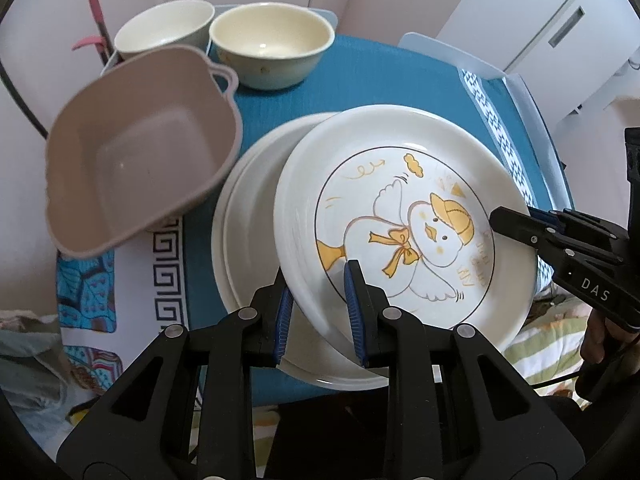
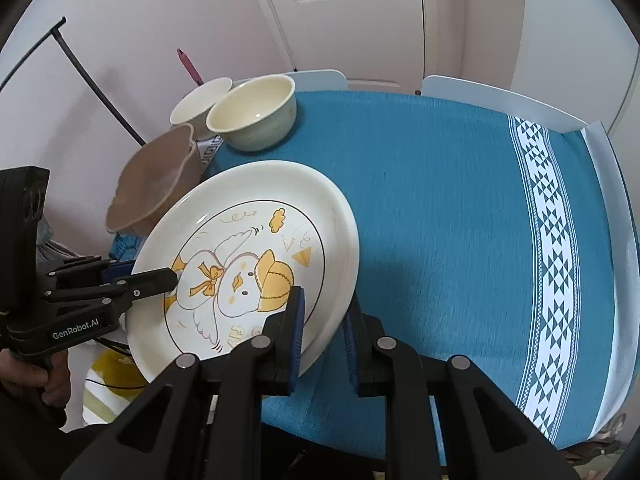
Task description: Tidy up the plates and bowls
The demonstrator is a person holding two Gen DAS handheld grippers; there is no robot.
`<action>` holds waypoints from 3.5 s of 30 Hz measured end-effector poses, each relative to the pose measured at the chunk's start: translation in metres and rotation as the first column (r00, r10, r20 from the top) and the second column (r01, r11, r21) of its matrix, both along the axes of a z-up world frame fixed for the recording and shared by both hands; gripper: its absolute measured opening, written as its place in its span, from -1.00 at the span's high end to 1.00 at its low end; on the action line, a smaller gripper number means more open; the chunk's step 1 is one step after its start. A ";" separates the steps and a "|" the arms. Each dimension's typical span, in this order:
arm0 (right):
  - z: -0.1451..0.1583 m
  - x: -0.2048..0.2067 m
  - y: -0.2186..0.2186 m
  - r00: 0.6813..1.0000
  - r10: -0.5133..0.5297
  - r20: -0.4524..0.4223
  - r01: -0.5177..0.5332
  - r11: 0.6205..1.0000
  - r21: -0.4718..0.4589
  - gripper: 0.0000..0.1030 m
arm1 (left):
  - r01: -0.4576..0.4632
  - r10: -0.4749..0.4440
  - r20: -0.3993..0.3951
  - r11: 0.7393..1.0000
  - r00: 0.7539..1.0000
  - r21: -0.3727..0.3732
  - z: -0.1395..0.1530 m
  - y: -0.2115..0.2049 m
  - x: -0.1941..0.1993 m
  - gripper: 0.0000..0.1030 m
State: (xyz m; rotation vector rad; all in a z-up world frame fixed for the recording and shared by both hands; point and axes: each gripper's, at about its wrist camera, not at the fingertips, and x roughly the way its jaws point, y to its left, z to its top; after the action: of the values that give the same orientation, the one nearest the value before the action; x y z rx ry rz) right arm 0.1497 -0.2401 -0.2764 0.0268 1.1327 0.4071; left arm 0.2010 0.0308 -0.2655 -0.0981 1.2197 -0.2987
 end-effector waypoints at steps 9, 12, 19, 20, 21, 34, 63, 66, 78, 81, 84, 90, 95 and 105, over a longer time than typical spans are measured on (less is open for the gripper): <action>-0.003 -0.002 0.008 0.999 0.048 0.007 -0.048 0.999 -0.020 0.67 | -0.028 0.029 -0.014 0.998 0.999 0.060 -0.017 0.000 0.007 0.57; -0.002 0.001 0.008 0.998 0.061 0.010 -0.061 0.998 -0.024 0.67 | -0.026 0.027 -0.003 0.996 1.000 0.090 -0.017 -0.004 0.007 0.56; -0.001 0.006 0.008 0.995 0.098 0.003 -0.098 0.995 -0.037 0.67 | -0.033 0.027 0.032 0.981 0.999 0.194 -0.015 -0.015 0.006 0.56; -0.001 0.008 0.009 0.994 0.108 0.002 -0.107 0.993 -0.040 0.67 | -0.034 0.026 0.039 0.975 0.999 0.219 -0.015 -0.019 0.007 0.56; -0.001 0.008 0.011 0.993 0.117 0.001 -0.117 0.992 -0.045 0.67 | -0.035 0.024 0.047 0.970 0.999 0.242 -0.015 -0.020 0.007 0.56; -0.003 0.016 0.015 0.986 0.164 -0.001 -0.164 0.983 -0.078 0.67 | -0.041 0.011 0.081 0.927 0.997 0.373 -0.014 -0.042 0.005 0.56; -0.011 0.022 0.019 0.980 0.197 -0.022 -0.198 0.977 -0.083 0.67 | -0.040 -0.025 0.115 0.850 0.993 0.526 -0.009 -0.057 -0.007 0.57; -0.011 0.022 0.019 0.980 0.195 -0.024 -0.197 0.977 -0.080 0.67 | -0.042 -0.020 0.113 0.857 0.993 0.514 -0.009 -0.057 -0.007 0.57; 0.033 0.038 0.007 0.985 0.168 0.028 -0.170 0.980 0.107 0.63 | -0.229 0.144 0.238 0.896 0.961 0.381 0.052 -0.018 0.004 -0.96; 0.051 0.045 0.005 0.984 0.162 0.073 -0.172 0.973 0.154 -0.77 | -0.304 0.206 0.303 0.895 0.930 0.326 0.077 0.001 0.006 -1.00; 0.067 0.054 0.011 0.974 0.193 0.115 -0.211 0.961 0.176 -1.00 | -0.386 0.311 0.292 0.888 0.904 0.250 0.092 0.036 0.013 -1.00; 0.073 0.083 0.058 0.945 0.317 0.075 -0.325 0.931 0.163 -1.00 | -0.501 0.476 0.211 0.862 0.854 0.084 0.081 0.113 0.017 -1.00; 0.059 0.093 0.108 0.933 0.350 0.082 -0.357 0.927 0.114 -1.00 | -0.487 0.475 0.133 0.870 0.870 0.075 0.047 0.131 0.014 -0.99; -0.007 0.114 0.170 0.914 0.390 -0.113 -0.377 0.918 0.125 -0.31 | -0.447 0.447 0.003 0.894 0.895 -0.043 -0.007 0.148 0.043 -0.25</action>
State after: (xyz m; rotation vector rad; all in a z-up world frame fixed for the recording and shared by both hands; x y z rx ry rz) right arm 0.2632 -0.0696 -0.2833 -0.0835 1.2529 0.8249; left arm 0.2436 0.1788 -0.2727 -0.4073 1.1420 0.0800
